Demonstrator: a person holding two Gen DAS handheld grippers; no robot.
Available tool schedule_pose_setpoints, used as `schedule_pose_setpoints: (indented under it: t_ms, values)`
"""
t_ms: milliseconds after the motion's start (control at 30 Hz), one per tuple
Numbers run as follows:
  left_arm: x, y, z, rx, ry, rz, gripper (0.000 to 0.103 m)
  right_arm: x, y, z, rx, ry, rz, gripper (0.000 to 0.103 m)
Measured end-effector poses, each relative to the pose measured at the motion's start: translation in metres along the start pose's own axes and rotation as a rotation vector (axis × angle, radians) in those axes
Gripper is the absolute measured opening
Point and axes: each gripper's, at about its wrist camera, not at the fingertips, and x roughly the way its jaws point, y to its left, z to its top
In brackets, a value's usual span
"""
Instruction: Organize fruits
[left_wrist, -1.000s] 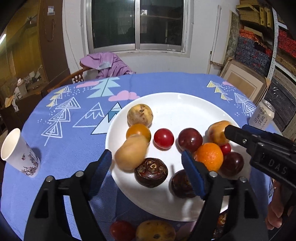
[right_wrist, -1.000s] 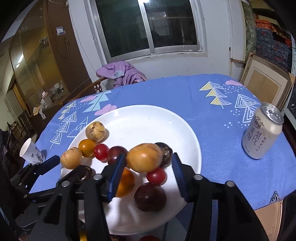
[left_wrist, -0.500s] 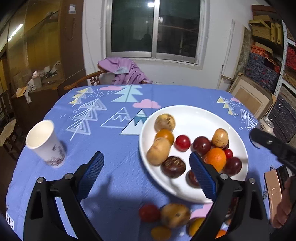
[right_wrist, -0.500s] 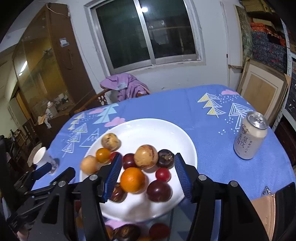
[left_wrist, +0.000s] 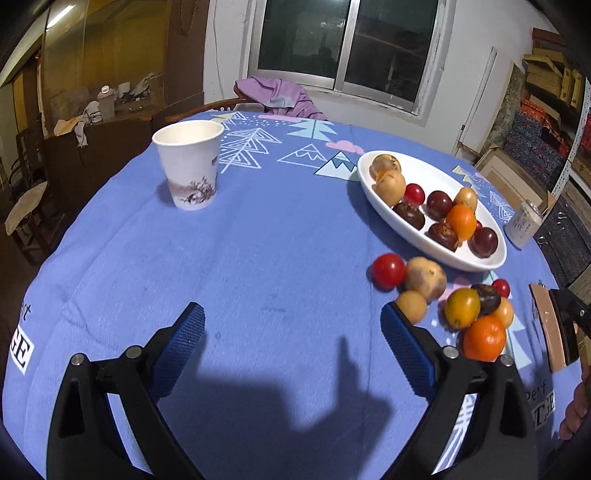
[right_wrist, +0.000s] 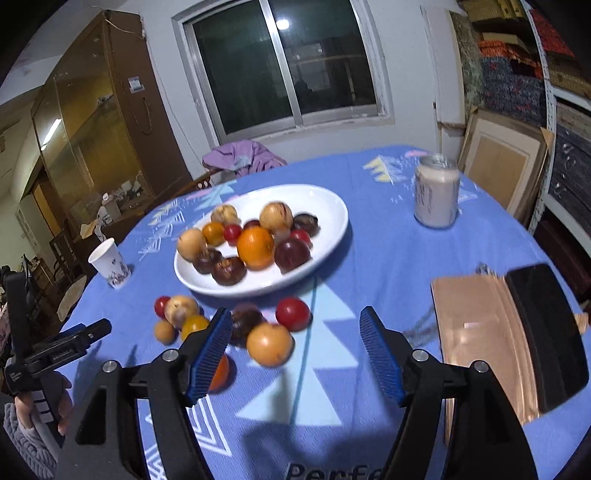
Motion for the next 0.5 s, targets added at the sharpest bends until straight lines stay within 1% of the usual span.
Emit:
schedule_pose_setpoints:
  t_ms: [100, 167, 200, 233, 333, 500]
  values:
    - [-0.002, -0.011, -0.008, 0.047, -0.03, 0.016, 0.094, -0.001, -0.006, 0.001, 0.034, -0.001, 0.019, 0.073]
    - [-0.002, -0.027, -0.013, 0.11, -0.05, 0.027, 0.094, -0.003, -0.007, 0.0, 0.041, -0.005, 0.022, 0.074]
    - [-0.001, -0.033, -0.015, 0.138, -0.054, 0.034, 0.094, -0.005, -0.008, 0.001, 0.044, -0.01, 0.023, 0.077]
    - [0.0, -0.038, -0.017, 0.159, -0.056, 0.038, 0.094, -0.006, -0.007, 0.001, 0.045, -0.012, 0.024, 0.079]
    - [0.004, -0.055, -0.02, 0.22, -0.053, 0.036, 0.094, -0.008, -0.006, 0.001, 0.045, -0.018, 0.029, 0.08]
    - [0.014, -0.075, -0.017, 0.274, -0.031, 0.027, 0.094, -0.009, -0.009, 0.002, 0.059, -0.014, 0.032, 0.084]
